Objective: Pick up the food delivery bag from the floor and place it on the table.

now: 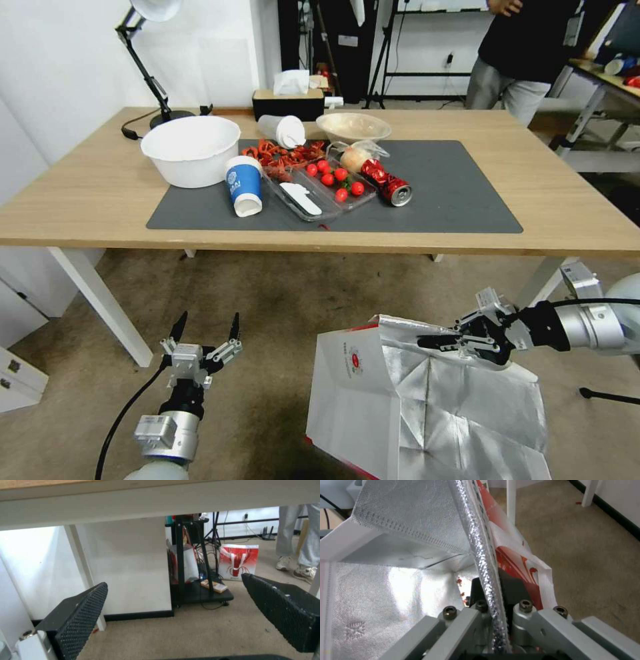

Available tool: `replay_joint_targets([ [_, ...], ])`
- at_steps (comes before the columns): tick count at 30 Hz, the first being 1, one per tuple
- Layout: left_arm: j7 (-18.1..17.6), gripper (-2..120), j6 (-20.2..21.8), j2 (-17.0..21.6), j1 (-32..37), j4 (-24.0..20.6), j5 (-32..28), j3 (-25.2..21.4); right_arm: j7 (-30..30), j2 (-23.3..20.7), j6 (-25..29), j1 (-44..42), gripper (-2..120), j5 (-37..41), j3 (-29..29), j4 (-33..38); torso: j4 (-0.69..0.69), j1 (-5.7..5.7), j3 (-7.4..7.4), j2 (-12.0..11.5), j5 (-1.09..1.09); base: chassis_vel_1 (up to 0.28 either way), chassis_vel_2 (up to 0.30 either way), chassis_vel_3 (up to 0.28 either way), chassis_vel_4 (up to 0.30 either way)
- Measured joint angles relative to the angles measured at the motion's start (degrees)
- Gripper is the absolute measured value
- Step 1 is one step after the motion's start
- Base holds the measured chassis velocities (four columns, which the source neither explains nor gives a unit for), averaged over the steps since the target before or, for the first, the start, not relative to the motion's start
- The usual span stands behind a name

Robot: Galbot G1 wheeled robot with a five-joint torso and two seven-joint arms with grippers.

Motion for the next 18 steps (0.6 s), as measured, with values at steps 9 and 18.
replay_joint_targets([
  [9, 0.0, 100, -0.02, -0.17, 0.22, -0.28, 0.25, 0.11, -0.09, -0.05, 0.0, -0.02, 0, -0.06, 0.07, 0.04, 0.0, 0.85, 1.2, 2.05, 0.0, 0.0, 0.0, 0.0, 0.0],
  [18, 0.1, 100, -0.02, -0.19, 0.15, -0.37, 0.34, 0.06, -0.15, -0.16, 0.04, -0.01, 0, -0.06, 0.23, 0.06, 0.0, 1.75, 2.46, 4.22, 0.0, 0.0, 0.0, 0.0, 0.0],
])
